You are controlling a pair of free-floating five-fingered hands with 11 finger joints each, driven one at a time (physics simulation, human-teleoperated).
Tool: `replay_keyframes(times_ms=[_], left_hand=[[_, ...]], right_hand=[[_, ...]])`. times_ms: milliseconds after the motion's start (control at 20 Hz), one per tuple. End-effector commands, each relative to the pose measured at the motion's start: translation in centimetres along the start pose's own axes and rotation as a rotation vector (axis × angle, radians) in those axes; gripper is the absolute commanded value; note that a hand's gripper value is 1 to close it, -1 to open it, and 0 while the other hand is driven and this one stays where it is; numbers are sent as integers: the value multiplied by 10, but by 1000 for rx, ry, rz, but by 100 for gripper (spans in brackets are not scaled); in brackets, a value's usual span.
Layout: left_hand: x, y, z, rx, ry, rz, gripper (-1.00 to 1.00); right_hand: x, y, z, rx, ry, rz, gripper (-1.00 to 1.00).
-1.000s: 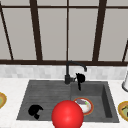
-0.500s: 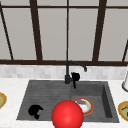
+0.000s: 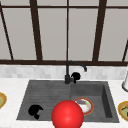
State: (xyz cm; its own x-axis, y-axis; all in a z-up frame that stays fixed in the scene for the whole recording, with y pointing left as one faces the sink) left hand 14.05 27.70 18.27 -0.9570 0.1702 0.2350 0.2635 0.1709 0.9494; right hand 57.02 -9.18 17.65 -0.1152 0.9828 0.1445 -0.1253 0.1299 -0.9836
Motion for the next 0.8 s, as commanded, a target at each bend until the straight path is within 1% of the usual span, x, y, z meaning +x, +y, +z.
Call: replay_keyframes(times_ms=[0,150,250,350,450,550,650,750], left_hand=[[0,0,0,0,0,0,0],[0,0,0,0,0,0,0],[0,0,0,0,0,0,0],[0,0,0,0,0,0,0],[0,0,0,0,0,0,0],[0,0,0,0,0,0,0],[0,0,0,0,0,0,0],[0,0,0,0,0,0,0]], right_hand=[[-23,17,-11,46,-2,-52,100],[-33,23,-10,-51,-85,-115,100],[-43,30,-5,-96,-109,-158,100],[-56,37,-4,-172,-174,-235,100],[-64,44,2,-239,-221,-269,100],[-75,54,8,-284,-279,-327,100],[-83,62,17,-321,-319,-359,100],[-94,71,25,-345,-337,-381,100]])
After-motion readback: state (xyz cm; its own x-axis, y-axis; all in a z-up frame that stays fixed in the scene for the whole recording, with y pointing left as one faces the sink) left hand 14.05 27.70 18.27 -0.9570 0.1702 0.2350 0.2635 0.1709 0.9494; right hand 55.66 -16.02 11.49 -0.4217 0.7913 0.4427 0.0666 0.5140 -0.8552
